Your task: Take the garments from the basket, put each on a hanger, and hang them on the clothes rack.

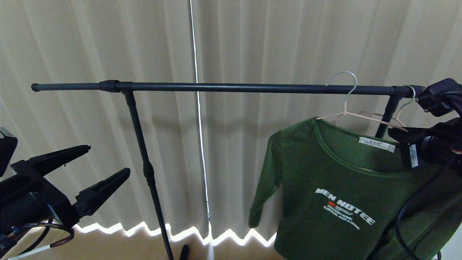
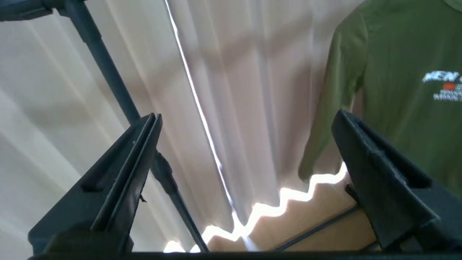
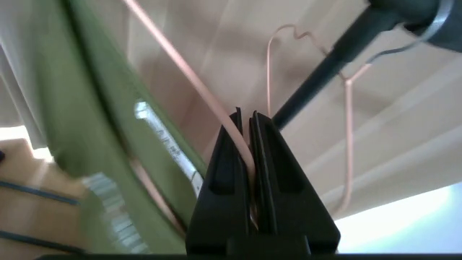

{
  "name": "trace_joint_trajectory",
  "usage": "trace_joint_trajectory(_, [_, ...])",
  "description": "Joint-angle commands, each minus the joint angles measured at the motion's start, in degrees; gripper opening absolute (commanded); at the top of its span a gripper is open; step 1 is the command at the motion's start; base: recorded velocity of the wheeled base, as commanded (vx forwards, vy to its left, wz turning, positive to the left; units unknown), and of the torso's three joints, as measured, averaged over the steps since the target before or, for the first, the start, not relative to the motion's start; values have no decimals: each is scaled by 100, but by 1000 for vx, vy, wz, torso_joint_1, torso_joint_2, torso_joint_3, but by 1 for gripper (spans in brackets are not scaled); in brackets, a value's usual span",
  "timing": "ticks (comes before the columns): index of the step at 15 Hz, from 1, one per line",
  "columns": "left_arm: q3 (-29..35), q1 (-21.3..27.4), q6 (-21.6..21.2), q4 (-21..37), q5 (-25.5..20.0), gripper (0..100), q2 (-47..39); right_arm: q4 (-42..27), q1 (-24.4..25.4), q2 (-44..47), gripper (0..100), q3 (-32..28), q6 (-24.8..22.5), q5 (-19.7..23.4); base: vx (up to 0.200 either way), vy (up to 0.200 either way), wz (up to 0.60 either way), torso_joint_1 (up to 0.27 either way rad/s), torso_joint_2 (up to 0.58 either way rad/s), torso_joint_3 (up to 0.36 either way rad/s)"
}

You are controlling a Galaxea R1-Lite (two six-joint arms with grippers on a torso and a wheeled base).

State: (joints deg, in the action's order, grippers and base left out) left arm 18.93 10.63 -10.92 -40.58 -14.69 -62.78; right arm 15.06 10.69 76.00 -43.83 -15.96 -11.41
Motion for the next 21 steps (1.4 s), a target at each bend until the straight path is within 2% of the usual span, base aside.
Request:
trace_joint_trajectory(1, [-39,-8,-15,-29,1,100,20,15,3,187,0,-109,40,-2,0,0,0,0,0,0])
trace_joint_trajectory(4, [-65,0,-24,-37,1,100,-6,24,3,530,0,-337,260,-19,0,0,0,0,0,0])
trace_joint_trajectory(5, [-83,0,-24,-29,1,100,-24,24,38,1049,0,-759,462,-327,0,0,0,0,0,0])
trace_joint_trajectory(7, [-118,9,-24,-29,1,100,-50,33,117,1365,0,-979,488,-538,0,0,0,0,0,0])
trace_joint_trajectory(13, [-276,220,-182,-37,1,100,-173,33,320,1594,0,-926,497,-538,0,0,0,0,0,0])
trace_joint_trajectory(16, [-276,211,-182,-37,1,100,-173,41,548,1567,0,-908,506,-529,0,0,0,0,0,0])
trace_joint_trajectory(17, [-276,211,-182,-37,1,100,-173,41,847,1559,0,-917,506,-511,0,0,0,0,0,0])
trace_joint_trajectory(19, [-276,211,-182,-37,1,100,-173,50,1049,1576,0,-926,506,-511,0,0,0,0,0,0])
trace_joint_trajectory(21, [-276,203,-182,-37,1,100,-147,50,1067,1576,0,-926,506,-511,0,0,0,0,0,0])
